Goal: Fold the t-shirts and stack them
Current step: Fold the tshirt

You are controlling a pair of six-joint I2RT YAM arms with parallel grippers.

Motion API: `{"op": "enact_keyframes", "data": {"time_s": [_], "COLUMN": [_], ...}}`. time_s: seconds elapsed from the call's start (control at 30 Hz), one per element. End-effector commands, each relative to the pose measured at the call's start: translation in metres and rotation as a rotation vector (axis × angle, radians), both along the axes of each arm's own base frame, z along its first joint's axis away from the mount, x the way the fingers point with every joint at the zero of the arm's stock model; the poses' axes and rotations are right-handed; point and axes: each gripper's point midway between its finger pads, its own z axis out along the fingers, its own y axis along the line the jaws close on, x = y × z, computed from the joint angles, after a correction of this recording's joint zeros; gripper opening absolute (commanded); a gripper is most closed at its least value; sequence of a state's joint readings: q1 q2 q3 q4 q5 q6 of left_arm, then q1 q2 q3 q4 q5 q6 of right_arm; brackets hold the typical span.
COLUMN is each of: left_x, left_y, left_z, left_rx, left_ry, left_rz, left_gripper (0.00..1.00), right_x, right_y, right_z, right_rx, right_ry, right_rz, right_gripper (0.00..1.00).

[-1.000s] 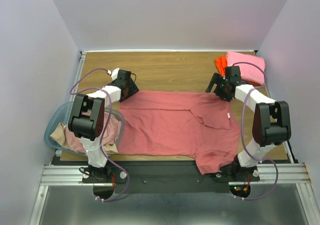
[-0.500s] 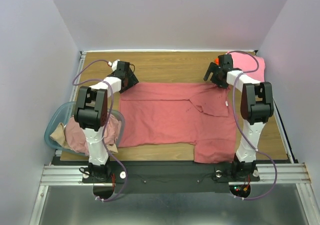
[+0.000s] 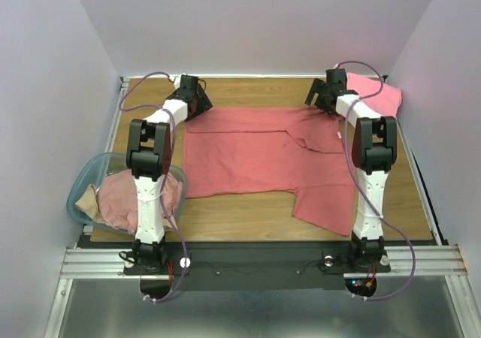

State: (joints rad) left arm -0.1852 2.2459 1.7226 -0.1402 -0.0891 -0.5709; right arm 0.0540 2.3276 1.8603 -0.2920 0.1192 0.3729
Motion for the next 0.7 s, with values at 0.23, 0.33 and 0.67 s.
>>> {"op": "enact_keyframes", "data": {"time_s": [0.23,0.33,0.67], "left_x": [-0.023,-0.053,-0.233], "left_y": [0.002,-0.006,-0.05], "left_z": [0.125,0.135,0.111], "left_rx": [-0.002,0.002,-0.082], "left_ry": [-0.156,-0.156,-0.127], "left_rz": [-0.012,-0.013,-0.067], "left_gripper": [0.79,0.79,0.8], "right_x": [-0.013,-0.035,-0.174], "right_y": [0.019,0.033,0.059], "right_z": [0.108,0.143,0.136], "right_rx": [0.09,0.112,0.164], "right_ry": [-0.163,-0.208,-0.138], "right_rz": [0.111,0.144,0.119], "right_gripper": [1.0,1.0,1.0]}}
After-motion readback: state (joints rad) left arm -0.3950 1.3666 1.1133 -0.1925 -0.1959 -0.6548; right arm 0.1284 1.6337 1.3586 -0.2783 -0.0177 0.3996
